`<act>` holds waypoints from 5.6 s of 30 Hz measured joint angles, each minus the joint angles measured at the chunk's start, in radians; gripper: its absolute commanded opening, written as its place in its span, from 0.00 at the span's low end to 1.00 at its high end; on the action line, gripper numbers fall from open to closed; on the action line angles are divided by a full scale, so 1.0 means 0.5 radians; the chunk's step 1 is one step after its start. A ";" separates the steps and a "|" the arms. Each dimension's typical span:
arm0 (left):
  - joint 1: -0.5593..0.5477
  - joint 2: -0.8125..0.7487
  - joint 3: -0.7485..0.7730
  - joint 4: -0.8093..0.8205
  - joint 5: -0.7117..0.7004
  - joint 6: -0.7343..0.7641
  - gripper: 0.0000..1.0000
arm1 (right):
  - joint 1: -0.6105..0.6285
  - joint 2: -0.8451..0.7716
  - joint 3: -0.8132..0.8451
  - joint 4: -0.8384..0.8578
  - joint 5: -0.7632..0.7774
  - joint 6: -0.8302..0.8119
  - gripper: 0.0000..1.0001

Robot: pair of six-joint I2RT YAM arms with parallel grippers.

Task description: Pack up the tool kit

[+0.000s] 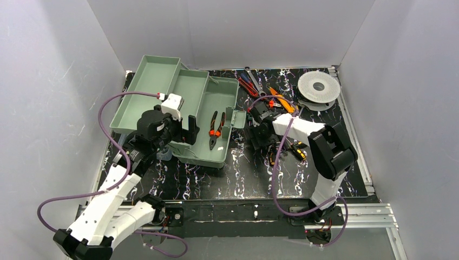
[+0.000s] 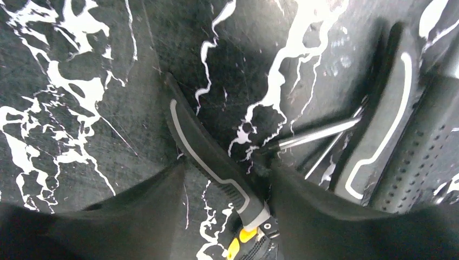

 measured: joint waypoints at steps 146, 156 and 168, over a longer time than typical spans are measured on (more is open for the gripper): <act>-0.174 0.967 1.225 -0.725 -0.079 -0.002 0.98 | 0.002 -1.621 -0.845 0.063 0.653 1.221 0.87; -0.173 0.601 0.780 -0.406 0.111 0.013 0.98 | 0.001 -1.395 -0.756 -0.301 0.730 1.639 0.88; -0.173 0.443 0.446 -0.275 -0.075 0.042 0.98 | 0.001 -1.254 -0.690 -0.380 0.706 1.834 0.85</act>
